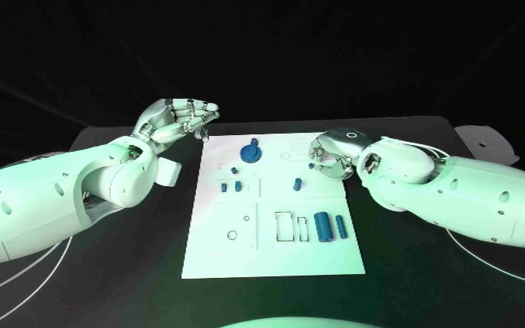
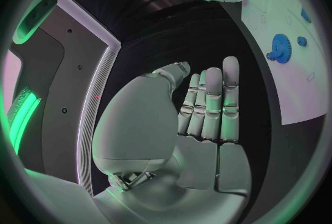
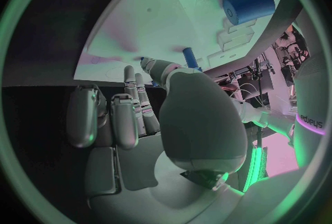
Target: Assemble the parts on the task board
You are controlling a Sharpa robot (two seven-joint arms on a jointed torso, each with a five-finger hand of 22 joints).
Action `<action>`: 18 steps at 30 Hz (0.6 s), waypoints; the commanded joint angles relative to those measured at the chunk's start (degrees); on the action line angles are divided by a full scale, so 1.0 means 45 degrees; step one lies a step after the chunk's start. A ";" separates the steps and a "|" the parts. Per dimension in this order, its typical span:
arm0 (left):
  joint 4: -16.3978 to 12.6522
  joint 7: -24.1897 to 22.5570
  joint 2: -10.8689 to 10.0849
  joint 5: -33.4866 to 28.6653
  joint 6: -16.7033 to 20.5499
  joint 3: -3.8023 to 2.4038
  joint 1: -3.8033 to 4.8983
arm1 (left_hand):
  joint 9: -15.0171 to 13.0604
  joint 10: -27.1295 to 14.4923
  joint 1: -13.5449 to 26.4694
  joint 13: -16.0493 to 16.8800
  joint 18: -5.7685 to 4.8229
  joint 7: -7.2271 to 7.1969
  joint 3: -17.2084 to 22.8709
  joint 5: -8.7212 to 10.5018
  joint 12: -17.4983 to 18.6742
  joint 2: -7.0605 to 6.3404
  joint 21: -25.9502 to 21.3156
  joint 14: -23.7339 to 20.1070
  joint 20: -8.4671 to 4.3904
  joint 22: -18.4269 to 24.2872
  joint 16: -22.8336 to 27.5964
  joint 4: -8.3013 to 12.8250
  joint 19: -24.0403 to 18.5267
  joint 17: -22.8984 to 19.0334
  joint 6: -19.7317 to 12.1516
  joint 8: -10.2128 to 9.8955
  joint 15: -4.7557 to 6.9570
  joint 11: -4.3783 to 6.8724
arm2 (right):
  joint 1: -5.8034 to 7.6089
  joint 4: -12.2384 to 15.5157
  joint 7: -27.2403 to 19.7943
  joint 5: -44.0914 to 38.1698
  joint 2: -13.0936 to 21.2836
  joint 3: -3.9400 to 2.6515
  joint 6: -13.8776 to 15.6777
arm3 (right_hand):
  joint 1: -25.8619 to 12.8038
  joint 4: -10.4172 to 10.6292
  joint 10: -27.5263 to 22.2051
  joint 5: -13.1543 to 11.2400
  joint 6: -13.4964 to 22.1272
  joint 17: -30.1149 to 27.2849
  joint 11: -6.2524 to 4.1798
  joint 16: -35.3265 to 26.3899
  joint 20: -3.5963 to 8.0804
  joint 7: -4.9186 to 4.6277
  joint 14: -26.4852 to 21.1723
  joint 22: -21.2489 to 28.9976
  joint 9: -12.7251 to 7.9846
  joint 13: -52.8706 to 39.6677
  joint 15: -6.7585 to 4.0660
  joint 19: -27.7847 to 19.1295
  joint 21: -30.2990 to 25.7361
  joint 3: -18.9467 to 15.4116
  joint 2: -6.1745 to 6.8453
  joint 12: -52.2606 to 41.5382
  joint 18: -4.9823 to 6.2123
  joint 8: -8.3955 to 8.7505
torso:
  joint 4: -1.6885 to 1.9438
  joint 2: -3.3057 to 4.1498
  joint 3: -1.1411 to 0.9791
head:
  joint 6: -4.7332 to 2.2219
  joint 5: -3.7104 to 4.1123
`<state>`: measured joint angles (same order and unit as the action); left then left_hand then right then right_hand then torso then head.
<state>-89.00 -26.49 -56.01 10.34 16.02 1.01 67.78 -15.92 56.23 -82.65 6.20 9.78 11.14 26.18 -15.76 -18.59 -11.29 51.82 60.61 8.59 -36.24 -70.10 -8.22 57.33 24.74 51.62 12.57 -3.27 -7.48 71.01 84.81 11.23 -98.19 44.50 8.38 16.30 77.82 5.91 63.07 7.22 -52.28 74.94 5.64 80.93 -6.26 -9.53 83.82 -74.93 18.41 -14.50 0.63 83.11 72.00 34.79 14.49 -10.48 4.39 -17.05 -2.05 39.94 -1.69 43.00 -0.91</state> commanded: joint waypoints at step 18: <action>-0.0214 -0.0438 -0.0037 -0.0701 -0.0274 -0.0004 0.0007 | 0.0041 -0.0070 -0.0018 0.0009 0.0190 0.0017 0.0102 -0.0029 -0.0101 0.0105 -0.0059 -0.0013 -0.0109 0.0031 0.0032 0.0027 0.0054 -0.0029 -0.0022 0.0029 0.0054 -0.0012 | -0.0336 -0.0425 0.0286 -0.0708 -0.0562 0.0003 -0.0407 | 0.0008 -0.0079 0.0440 0.0211 -0.0397 0.0247 -0.0093 0.0094 -0.0006 0.0036 0.0715 -0.1637 0.0049 0.0082 -0.0007 0.0157 0.0302 0.0182 -0.0080 0.0021 -0.0224 -0.0066 | 0.0004 -0.0007 -0.0017 | 0.0075 -0.0029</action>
<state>-89.74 -27.63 -56.19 7.82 15.72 1.03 67.78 -15.79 56.23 -82.65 6.20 9.76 11.14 26.34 -15.75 -18.81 -11.29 51.82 60.61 8.38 -36.17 -70.11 -8.05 57.54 24.67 51.62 12.56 -3.28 -7.48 69.84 83.17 12.04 -100.38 42.16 8.19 15.75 77.82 5.52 64.82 7.91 -53.77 74.93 5.12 81.16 -6.27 -9.32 83.82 -74.92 18.60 -14.30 0.62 83.51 73.12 35.18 14.49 -10.61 4.40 -17.05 -2.02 39.92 -1.74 43.33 -1.04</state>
